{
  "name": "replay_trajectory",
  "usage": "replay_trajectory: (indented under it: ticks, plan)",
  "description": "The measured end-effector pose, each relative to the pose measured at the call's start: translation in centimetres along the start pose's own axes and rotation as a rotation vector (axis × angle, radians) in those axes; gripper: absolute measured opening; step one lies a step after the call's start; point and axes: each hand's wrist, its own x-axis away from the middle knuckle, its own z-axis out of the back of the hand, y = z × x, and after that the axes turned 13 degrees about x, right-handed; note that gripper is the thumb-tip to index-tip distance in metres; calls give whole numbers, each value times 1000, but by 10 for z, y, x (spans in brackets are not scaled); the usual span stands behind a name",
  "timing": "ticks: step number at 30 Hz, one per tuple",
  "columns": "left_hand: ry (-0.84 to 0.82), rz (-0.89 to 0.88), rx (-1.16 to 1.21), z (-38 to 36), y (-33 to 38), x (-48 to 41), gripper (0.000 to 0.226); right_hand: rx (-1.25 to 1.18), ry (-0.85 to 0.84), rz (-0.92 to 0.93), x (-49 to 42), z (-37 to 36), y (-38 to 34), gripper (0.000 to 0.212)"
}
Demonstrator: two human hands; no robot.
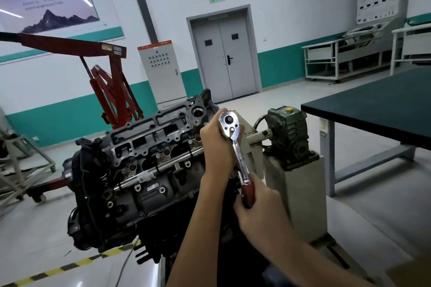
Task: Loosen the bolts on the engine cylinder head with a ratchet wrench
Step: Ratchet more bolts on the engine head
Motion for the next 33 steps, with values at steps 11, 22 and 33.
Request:
replay_trajectory:
  ticks: [11,22,33]
  plan:
    - [-171,87,-88,11,10,-12,26,561,-124,247,-60,77,53,19]
    - [-31,-15,11,5,6,1,27,432,5,97,-32,51,34,20]
    - [-184,121,-67,13,11,-9,43,298,-84,177,-27,42,43,21]
